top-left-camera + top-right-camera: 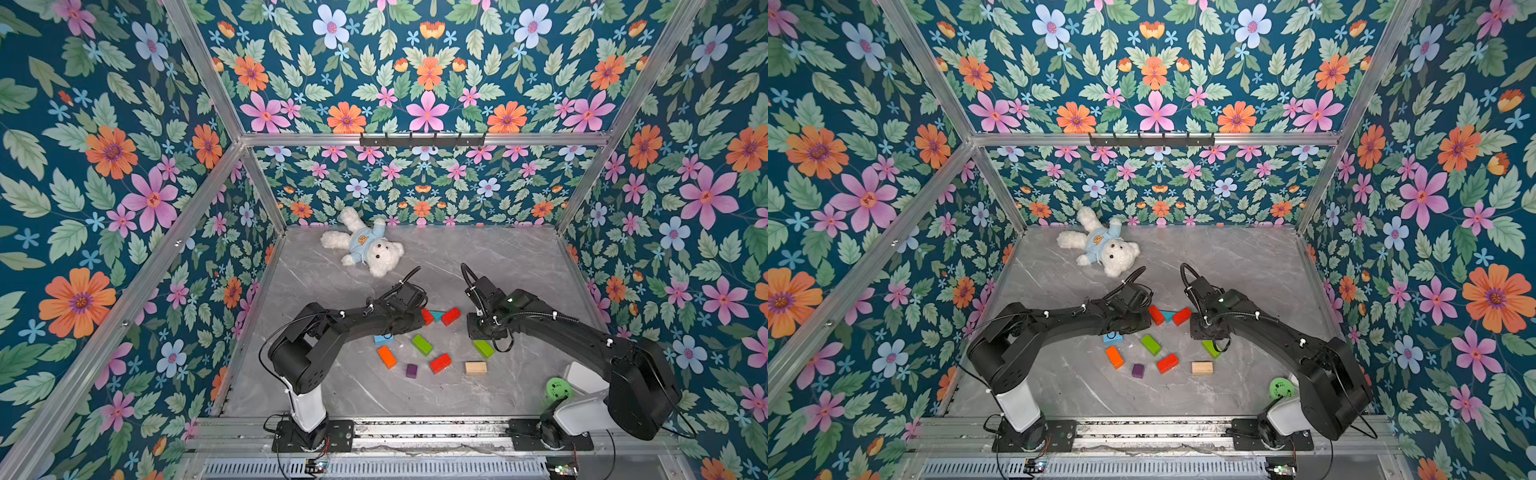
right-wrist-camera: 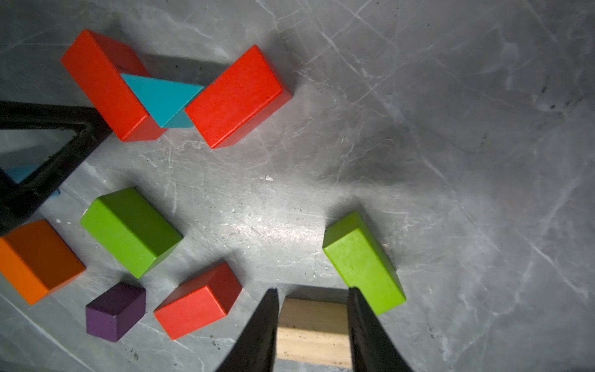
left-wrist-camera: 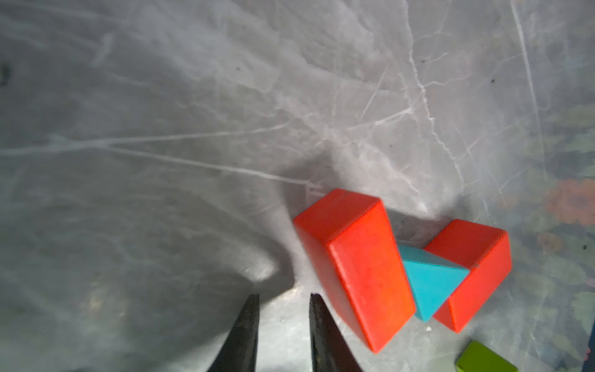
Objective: Assemble a heart with building blocks
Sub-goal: Assemble the building block at the center of the board.
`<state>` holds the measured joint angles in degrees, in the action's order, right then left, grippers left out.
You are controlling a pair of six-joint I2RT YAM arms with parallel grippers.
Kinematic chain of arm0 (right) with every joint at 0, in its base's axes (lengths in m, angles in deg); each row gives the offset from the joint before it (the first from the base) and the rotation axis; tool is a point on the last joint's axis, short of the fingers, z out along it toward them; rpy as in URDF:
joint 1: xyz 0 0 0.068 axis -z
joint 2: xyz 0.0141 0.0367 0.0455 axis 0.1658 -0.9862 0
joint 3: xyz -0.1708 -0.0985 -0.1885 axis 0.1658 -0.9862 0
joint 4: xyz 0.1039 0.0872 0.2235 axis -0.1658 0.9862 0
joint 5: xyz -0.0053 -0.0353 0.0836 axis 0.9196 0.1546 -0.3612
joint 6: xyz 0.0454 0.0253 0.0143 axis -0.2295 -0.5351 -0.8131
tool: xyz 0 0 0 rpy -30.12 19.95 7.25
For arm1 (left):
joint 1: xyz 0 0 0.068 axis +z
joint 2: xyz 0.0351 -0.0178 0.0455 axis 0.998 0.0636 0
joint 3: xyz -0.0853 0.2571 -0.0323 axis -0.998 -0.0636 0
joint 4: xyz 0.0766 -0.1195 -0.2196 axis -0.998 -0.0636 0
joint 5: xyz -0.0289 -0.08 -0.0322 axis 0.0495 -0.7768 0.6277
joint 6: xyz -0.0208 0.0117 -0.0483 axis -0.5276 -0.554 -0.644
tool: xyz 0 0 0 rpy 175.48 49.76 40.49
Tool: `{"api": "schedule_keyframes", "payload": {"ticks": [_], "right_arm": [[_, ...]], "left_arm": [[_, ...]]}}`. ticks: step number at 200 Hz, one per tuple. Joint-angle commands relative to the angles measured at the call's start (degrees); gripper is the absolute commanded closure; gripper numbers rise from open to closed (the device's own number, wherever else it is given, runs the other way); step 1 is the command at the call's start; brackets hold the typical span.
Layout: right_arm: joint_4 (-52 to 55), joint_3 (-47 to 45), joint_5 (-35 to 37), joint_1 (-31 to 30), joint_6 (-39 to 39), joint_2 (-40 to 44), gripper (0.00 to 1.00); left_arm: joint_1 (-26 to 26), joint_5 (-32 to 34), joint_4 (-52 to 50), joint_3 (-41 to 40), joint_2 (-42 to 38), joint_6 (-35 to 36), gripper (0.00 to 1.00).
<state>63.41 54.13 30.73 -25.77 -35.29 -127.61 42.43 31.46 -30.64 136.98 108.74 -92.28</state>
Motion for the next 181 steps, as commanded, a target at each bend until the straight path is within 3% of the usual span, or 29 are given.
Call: {"api": "schedule_keyframes", "payload": {"ticks": [1, 23, 58, 99, 131, 159, 181], "right_arm": [[0.73, 0.03, -0.74, -0.06, -1.18, -0.05, 0.62], [0.03, -0.52, -1.34, -0.64, -1.52, -0.06, 0.59], [3.69, -0.97, 1.31, 0.38, -0.01, -3.34, 0.33], [4.77, -3.77, 1.89, 0.59, 0.66, -6.77, 0.29], [3.77, -4.93, 3.24, 0.65, 1.14, -7.06, 0.37], [3.26, -3.26, 2.49, 0.57, 2.59, -7.95, 0.60], [2.34, -2.03, 1.20, 0.36, 3.53, -9.02, 0.70]], "left_arm": [[0.05, 1.55, -2.54, -0.76, -1.21, 0.69, 0.69], [0.06, 3.03, -3.92, -2.32, -4.49, 0.67, 0.65], [0.00, 7.76, -8.98, -4.43, -11.62, 2.03, 0.59], [1.19, 10.12, -11.59, -8.68, -18.85, 3.13, 0.56], [2.54, 8.52, -9.93, -11.68, -20.94, 3.07, 0.56], [2.70, 8.14, -9.12, -11.89, -20.85, 3.15, 0.57], [2.83, 8.23, -8.54, -12.23, -20.81, 3.15, 0.58]]}}
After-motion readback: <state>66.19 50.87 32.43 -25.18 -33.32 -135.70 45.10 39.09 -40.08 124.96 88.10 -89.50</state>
